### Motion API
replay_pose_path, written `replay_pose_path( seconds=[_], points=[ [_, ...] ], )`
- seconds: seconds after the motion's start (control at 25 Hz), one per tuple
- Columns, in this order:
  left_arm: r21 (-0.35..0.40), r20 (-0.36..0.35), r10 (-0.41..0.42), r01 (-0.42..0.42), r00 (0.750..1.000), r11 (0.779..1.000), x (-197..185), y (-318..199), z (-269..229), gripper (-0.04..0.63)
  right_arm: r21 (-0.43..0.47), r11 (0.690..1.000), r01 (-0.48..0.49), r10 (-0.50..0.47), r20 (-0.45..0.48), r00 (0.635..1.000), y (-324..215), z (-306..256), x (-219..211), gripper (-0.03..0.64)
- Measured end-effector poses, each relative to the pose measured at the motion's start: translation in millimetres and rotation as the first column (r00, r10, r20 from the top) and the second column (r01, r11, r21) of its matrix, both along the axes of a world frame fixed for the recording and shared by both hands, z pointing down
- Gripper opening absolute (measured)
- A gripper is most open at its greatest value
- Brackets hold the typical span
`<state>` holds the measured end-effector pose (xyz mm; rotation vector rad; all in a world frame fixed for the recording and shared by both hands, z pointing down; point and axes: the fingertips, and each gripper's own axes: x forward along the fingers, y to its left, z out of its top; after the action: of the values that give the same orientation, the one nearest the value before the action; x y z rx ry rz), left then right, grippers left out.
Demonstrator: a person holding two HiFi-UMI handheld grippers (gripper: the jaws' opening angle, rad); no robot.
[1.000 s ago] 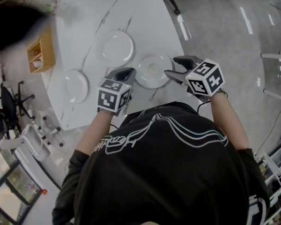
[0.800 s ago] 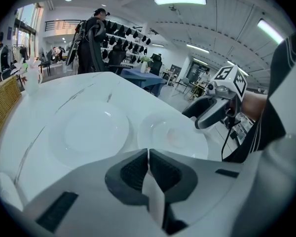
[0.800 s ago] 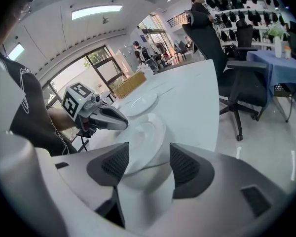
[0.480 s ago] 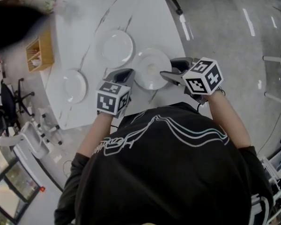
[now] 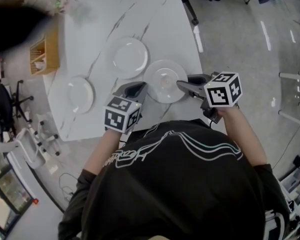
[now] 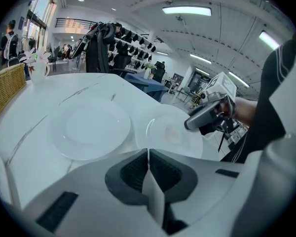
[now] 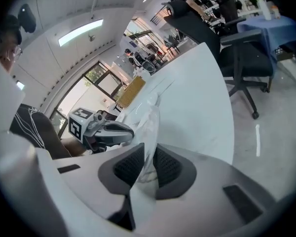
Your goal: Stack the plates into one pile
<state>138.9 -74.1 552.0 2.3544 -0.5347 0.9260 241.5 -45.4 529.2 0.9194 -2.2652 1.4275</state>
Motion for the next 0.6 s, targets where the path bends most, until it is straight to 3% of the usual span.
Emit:
replay_pose_path(
  seconds=[0.24,0.6],
  points=[
    [-0.008,-0.044,-0.044,0.044,0.998,0.999,-8.3,-2.3,-9.1,0.032,-0.049,0.997,-0.061,0.066,0.097,0.993,-7.7,-3.6,3.9,0.046],
    [0.010,-0.111,-0.162,0.165,0.980,0.986,-38.4,-15.1,-22.3,0.032,-0.029,0.999,-0.025,0.028,0.114,0.993,-21.3,-17.3,-8.3,0.040]
  ],
)
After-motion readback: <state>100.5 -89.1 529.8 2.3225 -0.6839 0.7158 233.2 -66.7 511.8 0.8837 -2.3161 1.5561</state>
